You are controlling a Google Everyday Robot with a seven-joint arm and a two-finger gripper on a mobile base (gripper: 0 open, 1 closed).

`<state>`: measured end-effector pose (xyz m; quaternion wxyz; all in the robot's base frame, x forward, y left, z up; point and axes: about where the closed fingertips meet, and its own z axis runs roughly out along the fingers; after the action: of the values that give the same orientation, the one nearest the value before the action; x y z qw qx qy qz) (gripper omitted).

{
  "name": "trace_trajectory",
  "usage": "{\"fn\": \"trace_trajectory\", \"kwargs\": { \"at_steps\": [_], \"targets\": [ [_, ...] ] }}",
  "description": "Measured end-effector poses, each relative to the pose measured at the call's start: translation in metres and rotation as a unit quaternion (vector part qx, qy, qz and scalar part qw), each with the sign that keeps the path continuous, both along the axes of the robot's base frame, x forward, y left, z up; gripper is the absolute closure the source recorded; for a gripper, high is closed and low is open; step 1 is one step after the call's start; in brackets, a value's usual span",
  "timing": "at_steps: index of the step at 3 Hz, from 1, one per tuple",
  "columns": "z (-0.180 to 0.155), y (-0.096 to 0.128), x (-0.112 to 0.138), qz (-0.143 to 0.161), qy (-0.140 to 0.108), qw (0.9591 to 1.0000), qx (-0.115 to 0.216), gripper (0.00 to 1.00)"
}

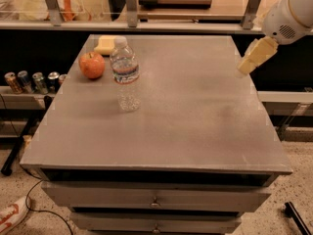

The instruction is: Pick water bottle

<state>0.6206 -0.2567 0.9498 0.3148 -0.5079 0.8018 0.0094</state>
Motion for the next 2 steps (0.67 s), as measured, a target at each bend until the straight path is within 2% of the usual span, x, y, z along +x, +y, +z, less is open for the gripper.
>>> {"fn": "trace_trajectory", "kwargs": {
  "at_steps": [1, 2],
  "targets": [
    [-0.012, -0.002, 0.048, -0.025, -0.025, 0.9988, 0.032, 0.00],
    [-0.029, 0.003, 0.099, -0.046, -0.040, 0.9965, 0.057, 0.00]
  ]
}}
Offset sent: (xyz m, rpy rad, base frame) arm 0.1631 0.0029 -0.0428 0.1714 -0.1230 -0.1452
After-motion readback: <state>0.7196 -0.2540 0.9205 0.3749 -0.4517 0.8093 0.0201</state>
